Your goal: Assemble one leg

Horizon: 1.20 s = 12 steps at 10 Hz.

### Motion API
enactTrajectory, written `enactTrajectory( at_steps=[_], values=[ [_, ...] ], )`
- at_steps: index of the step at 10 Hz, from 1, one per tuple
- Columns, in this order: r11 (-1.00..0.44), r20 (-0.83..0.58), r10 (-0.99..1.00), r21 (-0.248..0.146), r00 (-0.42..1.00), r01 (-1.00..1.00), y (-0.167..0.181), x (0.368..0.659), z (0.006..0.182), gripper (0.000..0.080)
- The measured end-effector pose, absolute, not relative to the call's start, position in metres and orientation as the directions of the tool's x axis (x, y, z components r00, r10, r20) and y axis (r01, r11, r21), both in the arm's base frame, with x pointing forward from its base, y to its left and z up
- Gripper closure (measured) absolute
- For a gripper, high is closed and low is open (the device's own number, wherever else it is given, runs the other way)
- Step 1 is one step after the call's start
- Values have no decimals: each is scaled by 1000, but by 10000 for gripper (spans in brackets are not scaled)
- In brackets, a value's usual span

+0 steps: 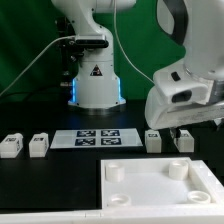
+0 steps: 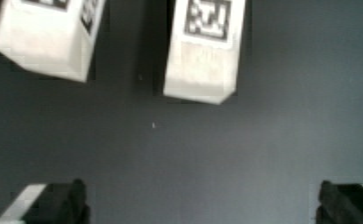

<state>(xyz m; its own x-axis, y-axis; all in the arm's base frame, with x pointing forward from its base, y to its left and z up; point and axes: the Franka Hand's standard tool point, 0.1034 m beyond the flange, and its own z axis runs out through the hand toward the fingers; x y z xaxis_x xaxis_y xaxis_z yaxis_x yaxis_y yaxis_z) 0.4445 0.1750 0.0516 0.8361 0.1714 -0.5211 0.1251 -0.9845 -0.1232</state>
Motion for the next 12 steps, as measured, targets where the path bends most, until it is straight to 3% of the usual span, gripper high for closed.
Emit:
enactTrajectory(
  at_steps=[4, 7, 9, 12],
  values=[
    [-986, -731, 165, -128, 662, 105, 176, 436, 46, 151],
    [-991, -757, 134, -101, 639, 87, 175, 416, 29, 151],
    [-996, -794, 86, -62, 602, 61, 174, 405, 22, 151],
    [-996, -792, 91, -67, 603, 63, 174, 406, 22, 151]
  ],
)
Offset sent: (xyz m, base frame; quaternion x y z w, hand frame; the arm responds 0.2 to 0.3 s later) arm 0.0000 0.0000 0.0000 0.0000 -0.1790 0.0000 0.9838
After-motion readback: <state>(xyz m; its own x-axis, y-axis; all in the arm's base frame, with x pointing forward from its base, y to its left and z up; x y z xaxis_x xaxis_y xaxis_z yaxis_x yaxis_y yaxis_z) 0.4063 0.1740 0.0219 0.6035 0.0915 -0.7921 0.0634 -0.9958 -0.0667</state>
